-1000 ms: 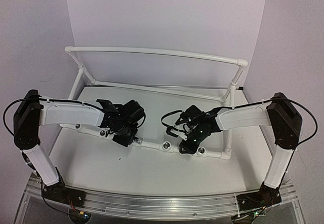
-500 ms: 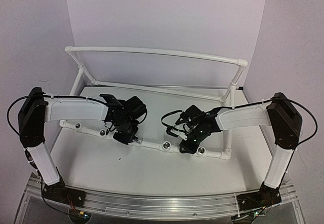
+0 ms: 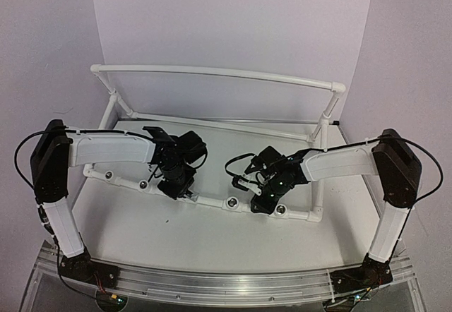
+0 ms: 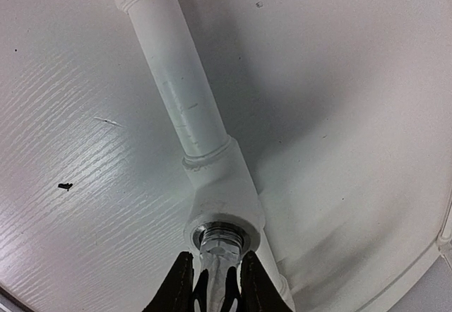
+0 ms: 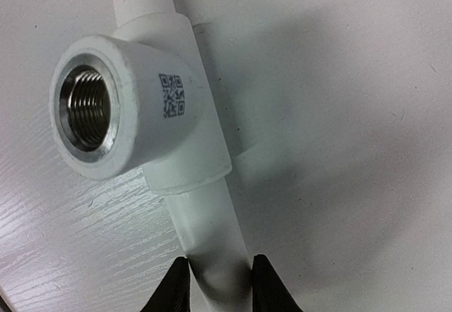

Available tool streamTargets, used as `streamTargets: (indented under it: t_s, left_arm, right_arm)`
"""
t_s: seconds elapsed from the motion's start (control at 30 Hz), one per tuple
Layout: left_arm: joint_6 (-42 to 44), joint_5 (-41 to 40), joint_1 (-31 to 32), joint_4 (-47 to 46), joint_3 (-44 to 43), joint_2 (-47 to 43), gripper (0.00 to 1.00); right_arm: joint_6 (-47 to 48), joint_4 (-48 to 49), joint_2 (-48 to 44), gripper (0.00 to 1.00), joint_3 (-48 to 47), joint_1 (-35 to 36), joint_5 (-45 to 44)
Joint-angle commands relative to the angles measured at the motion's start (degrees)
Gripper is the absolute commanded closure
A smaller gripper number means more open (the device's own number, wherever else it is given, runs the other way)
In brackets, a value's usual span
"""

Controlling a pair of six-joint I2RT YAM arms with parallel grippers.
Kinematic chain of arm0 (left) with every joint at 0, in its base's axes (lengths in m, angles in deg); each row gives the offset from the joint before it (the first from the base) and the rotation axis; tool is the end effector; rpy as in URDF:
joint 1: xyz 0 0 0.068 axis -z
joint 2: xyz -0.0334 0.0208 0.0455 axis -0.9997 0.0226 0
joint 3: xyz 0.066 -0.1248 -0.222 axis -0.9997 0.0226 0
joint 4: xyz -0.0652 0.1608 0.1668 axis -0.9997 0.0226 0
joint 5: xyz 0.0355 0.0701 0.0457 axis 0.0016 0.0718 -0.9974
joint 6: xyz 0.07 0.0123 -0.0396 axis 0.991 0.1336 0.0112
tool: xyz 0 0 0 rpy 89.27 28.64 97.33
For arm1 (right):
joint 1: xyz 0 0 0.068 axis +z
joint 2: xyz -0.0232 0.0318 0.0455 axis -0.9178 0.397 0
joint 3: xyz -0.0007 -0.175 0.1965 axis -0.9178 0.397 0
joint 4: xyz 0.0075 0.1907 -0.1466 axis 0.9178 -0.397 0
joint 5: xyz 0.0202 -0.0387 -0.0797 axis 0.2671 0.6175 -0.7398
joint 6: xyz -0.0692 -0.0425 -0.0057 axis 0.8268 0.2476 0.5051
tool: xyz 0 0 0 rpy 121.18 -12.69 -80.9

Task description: Install the water faucets

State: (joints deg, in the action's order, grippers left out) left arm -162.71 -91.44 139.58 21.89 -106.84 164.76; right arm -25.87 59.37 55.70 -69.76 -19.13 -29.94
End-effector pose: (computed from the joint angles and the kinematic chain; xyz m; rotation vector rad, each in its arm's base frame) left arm 0.2257 -0.2573 0.1748 -1.3573 2.5604 -0.3016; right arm 0.2344 0.2762 0.1292 -1.5345 2.2545 0.4197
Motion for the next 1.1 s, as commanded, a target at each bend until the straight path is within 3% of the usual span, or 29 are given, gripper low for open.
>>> streamTargets:
  t_s: [0.0, 0.3, 0.63, 0.93, 1.07]
  left_arm:
    - [9.14, -3.61, -1.00, -0.56, -3.22, 2.17, 1.00]
    - [21.31, -3.98, -0.88, 6.09, -10.85, 7.84, 1.00]
    - [35.80, -10.40, 1.64, 12.33, -18.60, 11.53, 0.99]
    - [46.20, -10.01, 2.30, 12.09, -20.98, 12.92, 0.86]
    - [48.15, -10.32, 2.48, 11.48, -20.72, 11.22, 0.71]
  right_arm:
    - [0.33, -2.03, -1.66, 0.72, -0.03, 0.32, 1.61]
    - [0.33, -2.11, -1.51, 0.73, -0.20, 0.33, 1.70]
    - [0.33, -2.31, -1.24, 0.73, -0.61, 0.31, 1.87]
    - [0.24, -2.49, -1.14, 0.72, -0.73, 0.28, 1.89]
    - [0.24, -2.48, -1.17, 0.72, -0.67, 0.32, 1.89]
